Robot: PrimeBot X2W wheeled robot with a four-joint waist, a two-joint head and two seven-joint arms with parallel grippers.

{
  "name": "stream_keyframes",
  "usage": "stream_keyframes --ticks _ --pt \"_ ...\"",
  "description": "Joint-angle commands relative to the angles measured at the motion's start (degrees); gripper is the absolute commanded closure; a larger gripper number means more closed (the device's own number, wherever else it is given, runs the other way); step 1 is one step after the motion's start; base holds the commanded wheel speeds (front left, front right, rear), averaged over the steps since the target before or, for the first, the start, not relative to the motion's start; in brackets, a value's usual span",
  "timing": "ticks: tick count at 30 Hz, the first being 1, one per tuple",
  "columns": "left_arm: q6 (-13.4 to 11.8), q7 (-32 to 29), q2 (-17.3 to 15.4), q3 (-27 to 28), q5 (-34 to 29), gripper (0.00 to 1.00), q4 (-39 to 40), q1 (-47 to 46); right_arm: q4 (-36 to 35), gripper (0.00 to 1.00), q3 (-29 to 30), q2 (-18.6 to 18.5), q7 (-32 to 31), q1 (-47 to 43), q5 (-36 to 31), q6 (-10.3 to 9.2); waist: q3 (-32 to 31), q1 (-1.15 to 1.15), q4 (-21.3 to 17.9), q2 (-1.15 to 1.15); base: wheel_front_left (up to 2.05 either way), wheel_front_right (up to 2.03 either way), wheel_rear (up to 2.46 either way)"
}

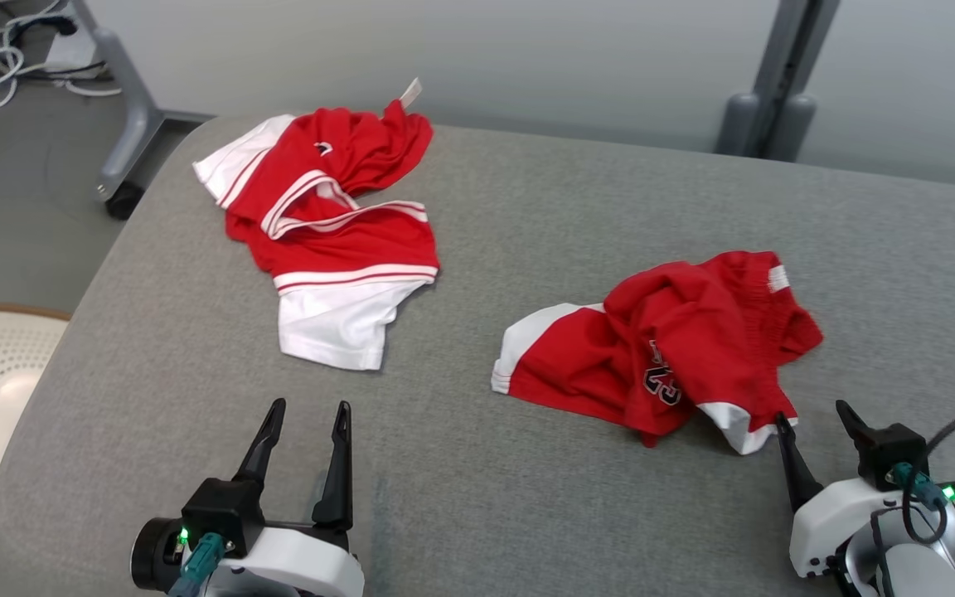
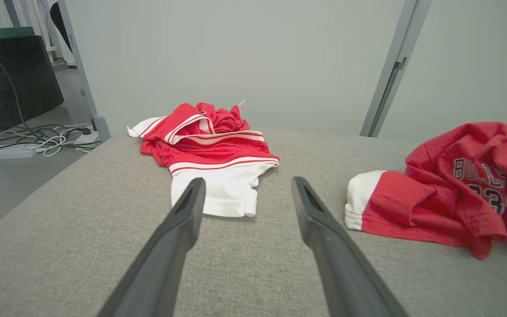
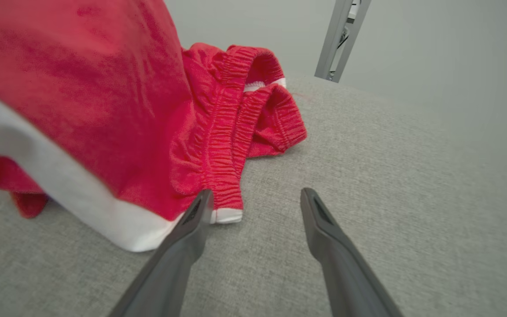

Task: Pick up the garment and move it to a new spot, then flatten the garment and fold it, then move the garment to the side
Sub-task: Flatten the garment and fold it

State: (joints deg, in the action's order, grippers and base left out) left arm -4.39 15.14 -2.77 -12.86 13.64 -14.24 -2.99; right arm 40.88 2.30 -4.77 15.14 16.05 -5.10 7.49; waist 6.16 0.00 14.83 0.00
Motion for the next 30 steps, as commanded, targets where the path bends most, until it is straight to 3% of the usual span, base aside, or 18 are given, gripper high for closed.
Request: stream_keyframes --ticks 1,6,7,8,9,11,16,22,30 --pt "-0.33 0.05 -0.23 -0.01 0.16 0.0 0.2 -1.33 1.65 0.0 -0.48 -0.62 0.06 1.51 0.07 0.01 1.59 0.0 1.83 0.0 0.0 0.0 0.0" --pt "-0.78 0.05 -0.22 -0.44 0.63 0.0 0.41 -1.23 8.01 0.0 -1.99 -1.73 -0.17 4.72 1.71 0.01 2.45 0.0 3.45 0.0 0.0 0.0 0.0" --pt "-0.75 0.05 -0.22 -0.45 0.72 0.0 0.43 -1.21 8.96 0.12 -2.38 -1.77 -0.17 5.09 2.03 0.01 2.48 0.0 3.58 0.0 0.0 0.0 0.0" --pt "-0.83 0.05 -0.21 -0.48 0.78 0.0 0.44 -1.19 9.85 0.51 -2.75 -1.73 -0.19 5.32 2.46 0.01 2.47 0.0 3.66 0.0 0.0 0.0 0.0" --pt "-0.87 0.05 -0.23 -0.48 0.86 0.0 0.43 -1.15 10.65 0.63 -3.12 -1.75 -0.2 5.47 2.87 0.01 2.42 0.0 3.68 0.0 0.0 0.0 0.0" --pt "-1.08 0.05 -0.21 -0.39 0.91 0.0 0.47 -0.98 11.88 1.0 -3.83 -1.98 -0.18 6.03 3.61 0.0 2.33 0.0 3.55 0.0 0.0 0.0 0.0" --pt "-1.12 0.05 -0.21 -0.25 0.78 0.0 0.6 -1.02 11.03 1.0 -4.35 -2.83 -0.04 7.58 6.09 -0.02 2.0 0.0 2.27 0.0 0.0 0.0 0.0" --pt "-0.86 0.05 -0.22 -0.4 0.61 0.0 0.66 -1.11 4.18 1.0 0.7 -5.39 0.02 7.28 9.03 0.0 1.87 0.0 0.31 0.0 0.0 0.0 0.0" --pt "-0.54 0.05 -0.22 -0.85 0.8 0.0 0.33 -1.59 2.3 1.0 6.83 -9.43 0.01 5.85 8.01 0.0 1.96 0.0 -0.91 0.0 0.0 0.0 0.0"
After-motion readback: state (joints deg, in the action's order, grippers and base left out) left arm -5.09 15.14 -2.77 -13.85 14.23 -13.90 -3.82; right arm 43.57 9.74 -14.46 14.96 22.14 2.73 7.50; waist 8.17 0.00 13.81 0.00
